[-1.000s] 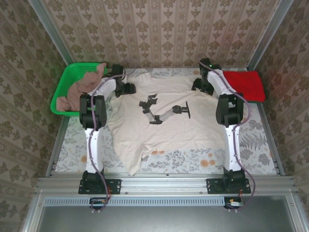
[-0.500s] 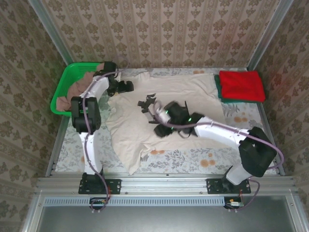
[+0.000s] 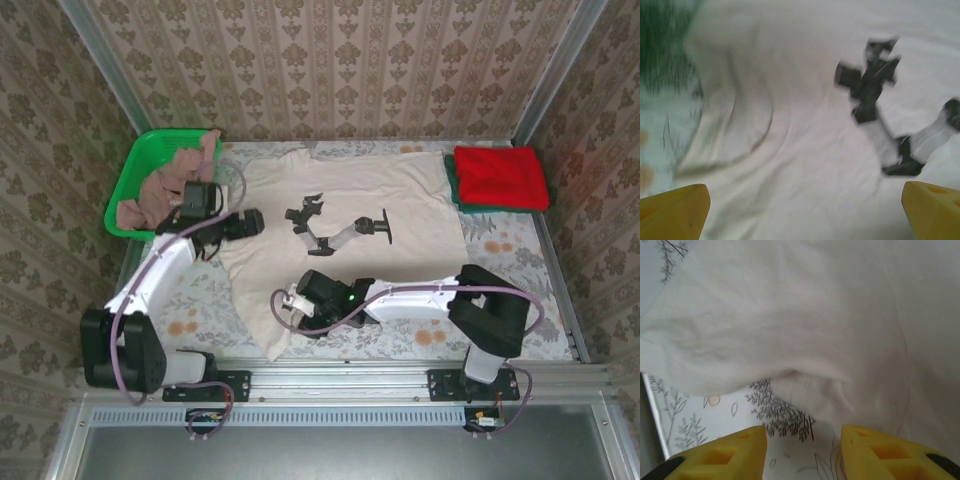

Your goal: Fold and stack the t-shirts

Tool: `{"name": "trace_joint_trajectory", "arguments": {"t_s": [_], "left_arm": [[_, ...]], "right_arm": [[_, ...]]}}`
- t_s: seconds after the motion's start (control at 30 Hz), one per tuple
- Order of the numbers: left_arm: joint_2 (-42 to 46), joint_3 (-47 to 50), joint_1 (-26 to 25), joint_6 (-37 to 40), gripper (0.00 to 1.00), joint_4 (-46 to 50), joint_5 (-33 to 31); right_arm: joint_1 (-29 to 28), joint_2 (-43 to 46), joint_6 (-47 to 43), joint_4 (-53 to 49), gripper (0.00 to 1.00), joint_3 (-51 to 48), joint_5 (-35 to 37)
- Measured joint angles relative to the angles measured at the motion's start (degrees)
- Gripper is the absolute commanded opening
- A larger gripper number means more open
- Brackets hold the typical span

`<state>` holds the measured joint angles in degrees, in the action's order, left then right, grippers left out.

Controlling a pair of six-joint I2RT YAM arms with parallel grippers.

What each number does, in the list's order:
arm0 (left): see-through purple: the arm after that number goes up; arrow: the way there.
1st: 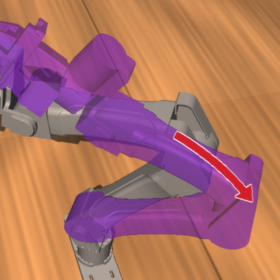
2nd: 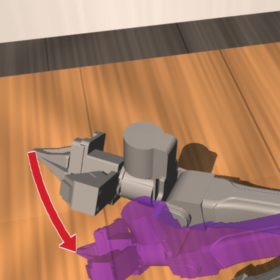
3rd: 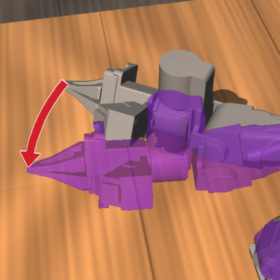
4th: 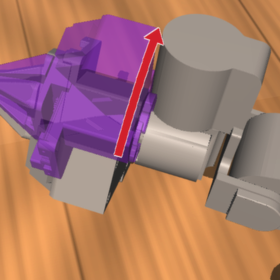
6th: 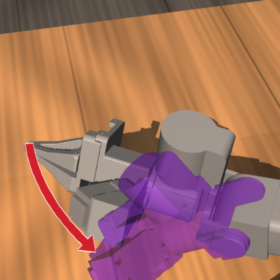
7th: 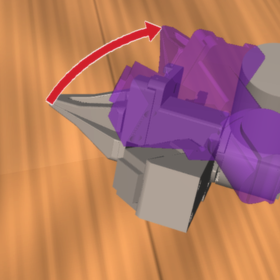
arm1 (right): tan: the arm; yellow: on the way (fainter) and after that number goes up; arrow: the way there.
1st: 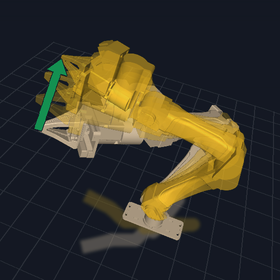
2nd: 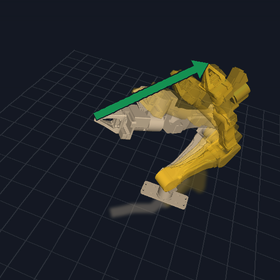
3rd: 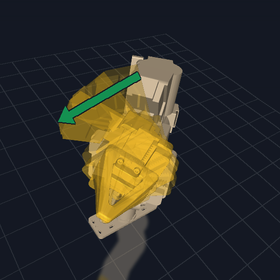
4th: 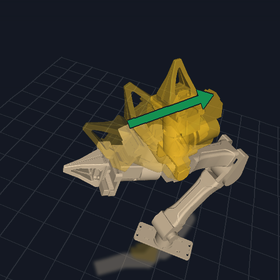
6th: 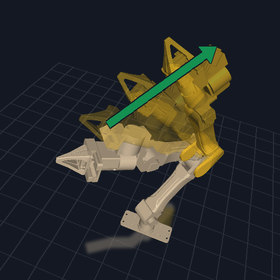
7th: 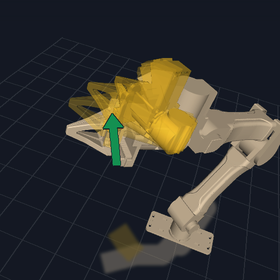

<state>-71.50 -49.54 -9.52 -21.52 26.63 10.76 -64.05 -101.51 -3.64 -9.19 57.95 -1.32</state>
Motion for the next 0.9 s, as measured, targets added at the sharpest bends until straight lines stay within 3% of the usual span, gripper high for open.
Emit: {"name": "trace_joint_trajectory", "arguments": {"t_s": [0.23,0.37,0.5,0.6,0.9], "left_arm": [[7.3,8.46,2.51,-2.78,1.0,-0.15,0.33],[6.49,10.03,2.51,-3.61,1.0,-1.42,1.05],[1.38,9.79,2.51,-3.85,1.0,-4.48,1.92],[-4.76,8.15,2.51,-3.78,0.97,-6.05,2.21],[-17.84,3.58,2.84,-3.34,0.93,-9.99,3.48]], "right_arm": [[-2.69,-6.08,-2.69,-0.2,0.4,5.16,3.76],[-3.78,-8.5,-4.02,-1.11,0.25,7.72,6.16],[-4.83,-9.33,-5.25,-2.73,0.08,9.07,8.37],[-5.51,-8.72,-5.79,-3.98,0.03,9.07,9.77],[-6.01,3.87,-6.71,-9.22,0.0,2.36,10.56]]}}
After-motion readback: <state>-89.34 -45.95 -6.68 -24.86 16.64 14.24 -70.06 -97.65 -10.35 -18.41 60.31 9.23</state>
